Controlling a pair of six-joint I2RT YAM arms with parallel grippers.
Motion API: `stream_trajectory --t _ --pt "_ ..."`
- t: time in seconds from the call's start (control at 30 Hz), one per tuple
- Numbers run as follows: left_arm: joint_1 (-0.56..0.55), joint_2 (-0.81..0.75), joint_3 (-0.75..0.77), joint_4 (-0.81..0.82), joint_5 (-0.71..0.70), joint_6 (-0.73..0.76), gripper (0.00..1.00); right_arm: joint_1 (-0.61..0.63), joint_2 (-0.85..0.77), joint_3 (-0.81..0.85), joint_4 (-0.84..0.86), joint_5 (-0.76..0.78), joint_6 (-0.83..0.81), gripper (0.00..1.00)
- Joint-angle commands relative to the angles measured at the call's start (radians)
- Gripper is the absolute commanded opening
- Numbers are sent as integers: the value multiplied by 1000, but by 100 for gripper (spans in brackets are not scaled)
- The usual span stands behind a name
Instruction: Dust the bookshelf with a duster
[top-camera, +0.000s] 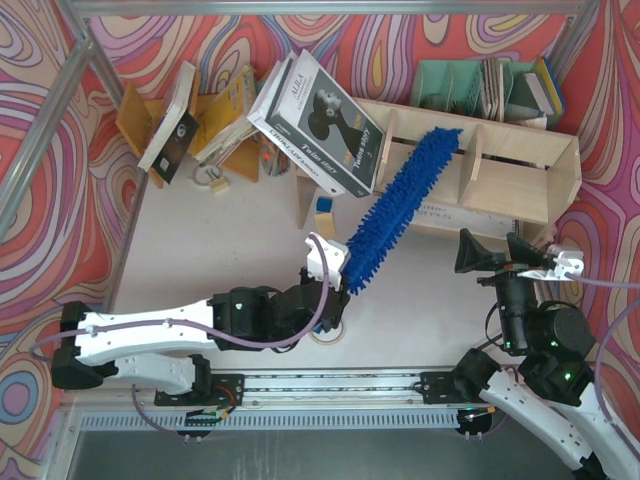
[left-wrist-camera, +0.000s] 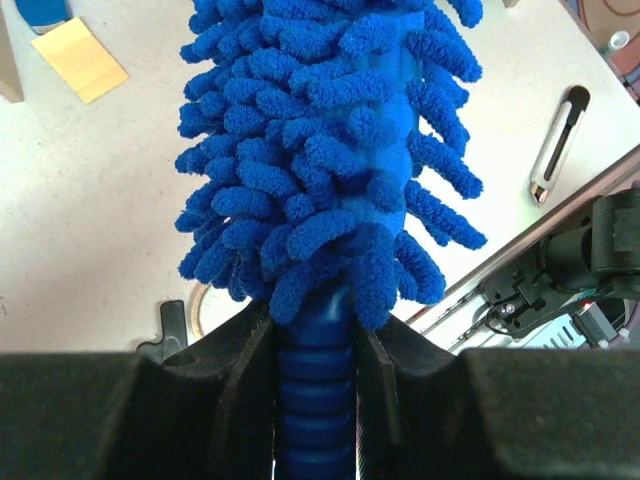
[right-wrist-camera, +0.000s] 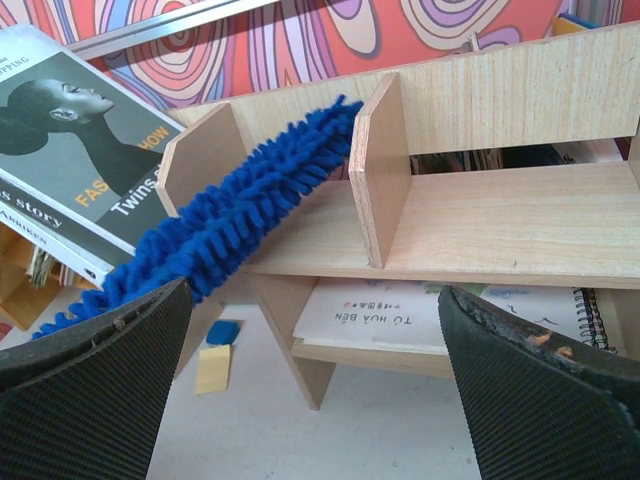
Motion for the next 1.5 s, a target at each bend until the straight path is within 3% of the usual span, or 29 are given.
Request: stream_trajectory --t 0.0,0.3,0.8,1.47 --pt "9 -82 -43 43 -105 -37 0 2 2 3 22 5 -15 99" --pt "8 -155 -90 55 -143 -51 0 2 3 4 20 3 -14 99" --pt "-1 78 60 169 83 55 0 2 0 3 13 5 -14 99" --pt "-12 65 24 -92 142 -80 0 3 -10 1 11 9 -10 99"
